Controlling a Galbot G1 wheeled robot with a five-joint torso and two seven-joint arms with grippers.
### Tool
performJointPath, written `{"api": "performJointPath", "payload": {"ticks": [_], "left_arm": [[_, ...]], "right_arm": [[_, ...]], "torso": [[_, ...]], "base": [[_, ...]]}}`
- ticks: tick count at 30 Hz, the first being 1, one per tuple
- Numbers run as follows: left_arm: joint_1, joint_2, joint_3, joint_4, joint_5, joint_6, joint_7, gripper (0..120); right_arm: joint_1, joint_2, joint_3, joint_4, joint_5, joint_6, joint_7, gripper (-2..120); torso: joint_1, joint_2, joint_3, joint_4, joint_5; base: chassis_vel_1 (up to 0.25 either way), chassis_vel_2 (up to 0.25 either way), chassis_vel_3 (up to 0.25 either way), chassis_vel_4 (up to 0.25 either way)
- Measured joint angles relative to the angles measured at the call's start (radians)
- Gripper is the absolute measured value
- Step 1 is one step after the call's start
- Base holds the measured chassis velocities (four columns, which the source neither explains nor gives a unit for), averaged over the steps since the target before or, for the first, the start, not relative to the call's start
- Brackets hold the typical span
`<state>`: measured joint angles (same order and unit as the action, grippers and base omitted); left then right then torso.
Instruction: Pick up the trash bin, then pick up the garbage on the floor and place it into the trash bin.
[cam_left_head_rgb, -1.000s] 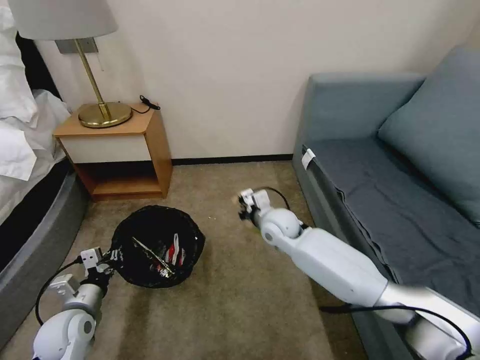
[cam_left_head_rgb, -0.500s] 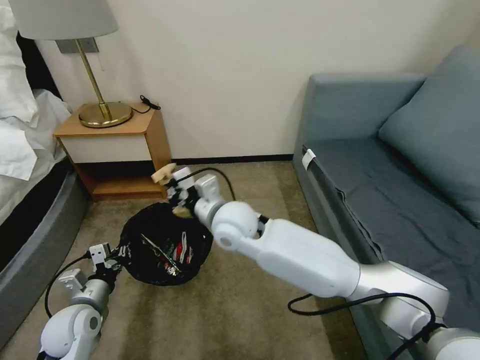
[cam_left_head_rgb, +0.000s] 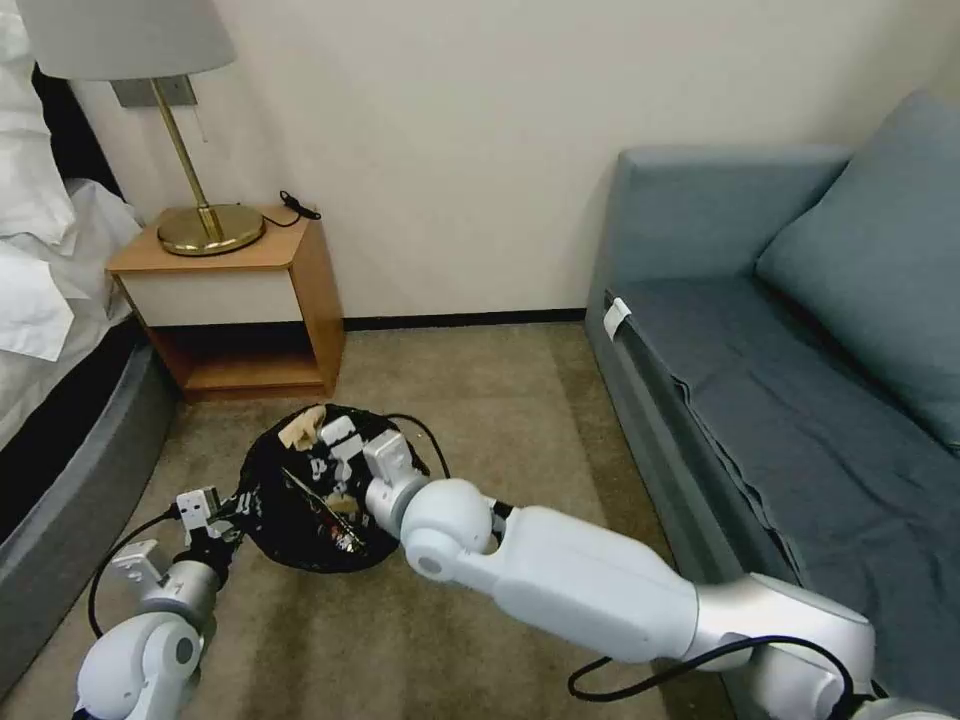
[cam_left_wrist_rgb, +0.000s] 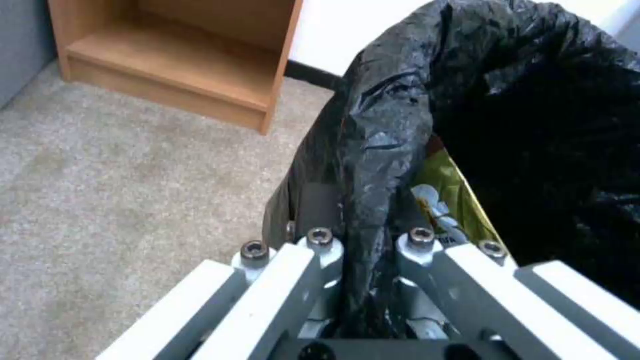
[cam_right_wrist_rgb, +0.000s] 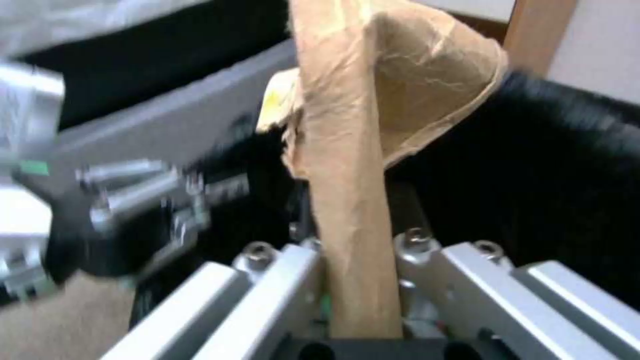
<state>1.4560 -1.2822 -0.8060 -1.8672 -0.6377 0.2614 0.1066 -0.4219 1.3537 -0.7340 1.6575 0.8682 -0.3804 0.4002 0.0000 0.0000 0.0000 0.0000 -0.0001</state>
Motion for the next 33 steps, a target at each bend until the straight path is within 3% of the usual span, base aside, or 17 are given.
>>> {"api": "performJointPath", "payload": {"ticks": [2, 4, 8, 14, 21, 27, 33], "left_arm": [[0.004, -0.005, -0.008, -0.011, -0.009, 0.003, 0.002, 4], [0.006, -0.005, -0.01, -0.013, -0.011, 0.004, 0.003, 4], [0.013, -0.005, -0.017, -0.014, -0.013, 0.004, 0.006, 4], [0.011, -0.006, -0.017, -0.017, -0.014, 0.006, 0.007, 4], [0.003, -0.004, -0.008, -0.018, -0.004, 0.012, 0.005, 4], [0.0, -0.005, 0.002, -0.017, 0.002, 0.017, -0.002, 4], [-0.002, -0.015, 0.012, -0.023, -0.012, 0.042, -0.039, 4]], "right_arm": [[-0.012, -0.001, -0.007, -0.002, -0.016, -0.013, 0.009, 20], [-0.015, -0.001, -0.007, -0.004, -0.02, -0.014, 0.011, 22], [-0.029, 0.0, 0.002, -0.012, -0.038, -0.017, 0.019, 42], [-0.035, -0.001, 0.008, -0.015, -0.045, -0.019, 0.024, 59], [-0.049, -0.017, 0.066, 0.007, -0.08, -0.02, 0.044, 89], [-0.062, -0.061, 0.137, 0.075, -0.115, -0.024, 0.059, 99], [-0.102, -0.161, 0.23, 0.162, -0.279, -0.038, 0.103, 100]], "torso": [[0.0, 0.0, 0.0, 0.0, 0.0001], [0.0, 0.0, 0.0, 0.0, 0.0001], [0.0, 0.0, 0.0, 0.0, 0.0001], [0.0, 0.0, 0.0, 0.0, 0.0001], [0.0, 0.0, 0.0, 0.0001, 0.0001], [0.0, 0.0, 0.0, 0.0001, 0.0002], [0.0, 0.0, 0.0, 0.0001, 0.0003]], "base": [[0.0, 0.0, 0.0, 0.0], [0.0, 0.0, 0.0, 0.0], [0.0, 0.0, 0.0, 0.0], [0.0, 0.0, 0.0, 0.0], [0.0, 0.0, 0.0, 0.0], [0.0, 0.0, 0.0, 0.0], [0.0, 0.0, 0.0, 0.0]]}}
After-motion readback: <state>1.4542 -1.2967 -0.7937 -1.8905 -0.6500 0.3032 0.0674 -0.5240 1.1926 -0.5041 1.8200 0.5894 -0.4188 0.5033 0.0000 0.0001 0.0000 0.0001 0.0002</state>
